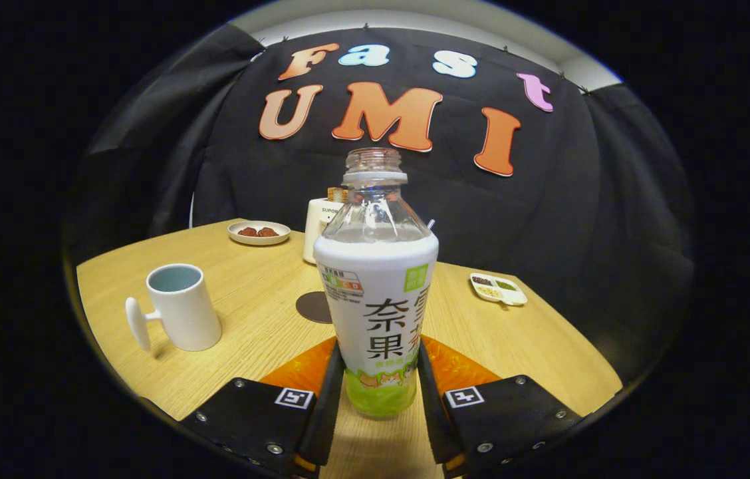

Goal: Take the bottle from table, then pour the juice into the cup, finally place the bottle on the coaster

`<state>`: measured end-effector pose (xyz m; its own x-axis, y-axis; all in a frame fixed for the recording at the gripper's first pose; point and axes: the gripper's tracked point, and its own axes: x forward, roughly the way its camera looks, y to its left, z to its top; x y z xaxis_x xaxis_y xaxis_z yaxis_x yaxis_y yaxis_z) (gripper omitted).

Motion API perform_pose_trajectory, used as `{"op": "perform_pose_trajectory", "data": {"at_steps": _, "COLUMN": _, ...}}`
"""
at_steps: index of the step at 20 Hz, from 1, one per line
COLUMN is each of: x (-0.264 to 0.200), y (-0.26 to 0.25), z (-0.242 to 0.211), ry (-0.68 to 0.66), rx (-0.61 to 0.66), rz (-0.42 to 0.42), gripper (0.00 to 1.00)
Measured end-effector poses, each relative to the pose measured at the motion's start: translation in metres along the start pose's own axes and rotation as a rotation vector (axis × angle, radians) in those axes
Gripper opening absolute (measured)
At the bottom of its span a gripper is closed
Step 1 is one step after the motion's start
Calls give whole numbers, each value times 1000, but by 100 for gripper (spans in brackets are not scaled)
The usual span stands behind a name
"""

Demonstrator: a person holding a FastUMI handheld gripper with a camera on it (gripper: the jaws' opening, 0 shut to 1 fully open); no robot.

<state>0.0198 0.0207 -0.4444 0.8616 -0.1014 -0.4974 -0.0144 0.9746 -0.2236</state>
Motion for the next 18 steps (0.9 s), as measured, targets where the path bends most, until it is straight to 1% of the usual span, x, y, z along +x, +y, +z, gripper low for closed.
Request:
{"op": "perform_pose_trajectory", "data": {"at_steps": 5, "x": 6, "y": 0, "z": 6, "ry": 6, "rx": -169, "rz": -55, "gripper": 58}}
{"op": "perform_pose_trajectory", "data": {"at_steps": 10, "x": 6, "y": -6, "z": 18, "ry": -9, "rx": -366, "rz": -116, "gripper": 57}}
{"op": "perform_pose_trajectory", "data": {"at_steps": 15, "x": 8, "y": 0, "z": 36, "ry": -57, "rx": -592, "rz": -166, "gripper": 57}}
{"op": "perform_pose_trajectory", "data": {"at_steps": 18, "x": 11, "y": 12, "z": 40, "ry": -85, "rx": -687, "rz": -173, "gripper": 57}}
